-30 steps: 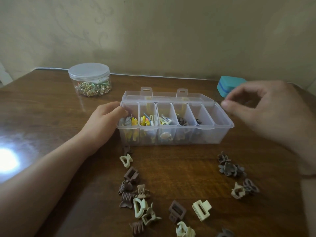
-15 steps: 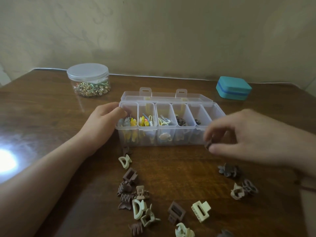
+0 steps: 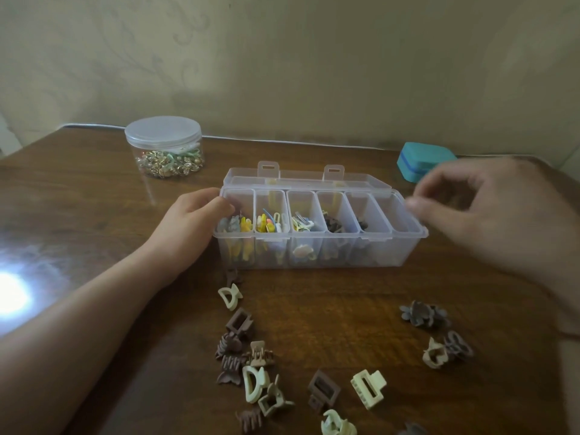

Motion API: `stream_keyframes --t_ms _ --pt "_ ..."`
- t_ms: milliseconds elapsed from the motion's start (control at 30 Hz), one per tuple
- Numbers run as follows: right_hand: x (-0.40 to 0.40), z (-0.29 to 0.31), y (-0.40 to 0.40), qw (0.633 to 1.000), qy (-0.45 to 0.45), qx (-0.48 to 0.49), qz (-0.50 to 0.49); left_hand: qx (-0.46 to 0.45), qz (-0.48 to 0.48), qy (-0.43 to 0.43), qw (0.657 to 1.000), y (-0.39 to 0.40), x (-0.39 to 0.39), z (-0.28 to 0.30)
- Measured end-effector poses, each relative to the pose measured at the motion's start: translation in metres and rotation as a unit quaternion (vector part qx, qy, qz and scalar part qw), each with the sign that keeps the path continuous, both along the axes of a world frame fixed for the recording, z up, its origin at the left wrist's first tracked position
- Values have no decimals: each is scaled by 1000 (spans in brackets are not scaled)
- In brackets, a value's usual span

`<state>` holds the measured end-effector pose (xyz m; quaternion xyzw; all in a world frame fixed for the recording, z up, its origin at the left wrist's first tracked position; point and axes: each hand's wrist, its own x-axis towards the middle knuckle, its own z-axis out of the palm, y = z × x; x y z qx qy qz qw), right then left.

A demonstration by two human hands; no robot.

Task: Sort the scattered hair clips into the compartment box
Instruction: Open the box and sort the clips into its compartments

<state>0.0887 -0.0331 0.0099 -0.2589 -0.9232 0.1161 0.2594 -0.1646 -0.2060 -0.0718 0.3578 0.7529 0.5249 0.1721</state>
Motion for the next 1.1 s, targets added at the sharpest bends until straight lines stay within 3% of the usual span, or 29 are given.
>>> stream_keyframes --t_ms 67,167,233,300,400,467,567,633,767,900,933,1000,1067,1100 --pt "7 5 2 982 -179 -39 34 0 0 2 1000 0 0 1" --pt "5 1 -7 900 -419 -112 56 0 -8 -5 1000 0 1 1" --pt "-1 -4 -14 880 -460 -104 59 3 -7 -7 1000 -1 1 0" --pt "-4 -8 -16 883 -455 -90 70 2 -6 -7 1000 -1 0 1" --pt "-4 -6 -17 895 -430 -66 96 -4 -7 -6 1000 -1 -1 1" --pt "-3 -1 -17 920 -366 -54 126 -3 -9 -5 1000 -1 -1 1" --pt "-9 1 -18 984 -86 -87 132 -7 -9 -1 1000 -1 -1 1" --pt "-16 -7 -12 994 56 -52 82 -10 -8 3 1000 -2 -1 1" --pt "-23 -25 1 999 41 6 20 -8 -13 2 1000 -2 0 1" --pt "-9 -7 9 992 124 -20 -11 -3 -14 -6 1000 -1 -1 1" --pt "-2 -1 10 995 93 -33 -12 -4 -14 -5 1000 -1 -1 1" --pt "11 6 12 992 -105 -66 12 -5 -14 -2 1000 -1 -3 0" --pt "14 8 9 936 -334 -105 26 -7 -14 -2 1000 -1 -3 -1" --pt "12 6 6 906 -404 -126 24 -9 -14 -1 1000 -1 -3 -1"
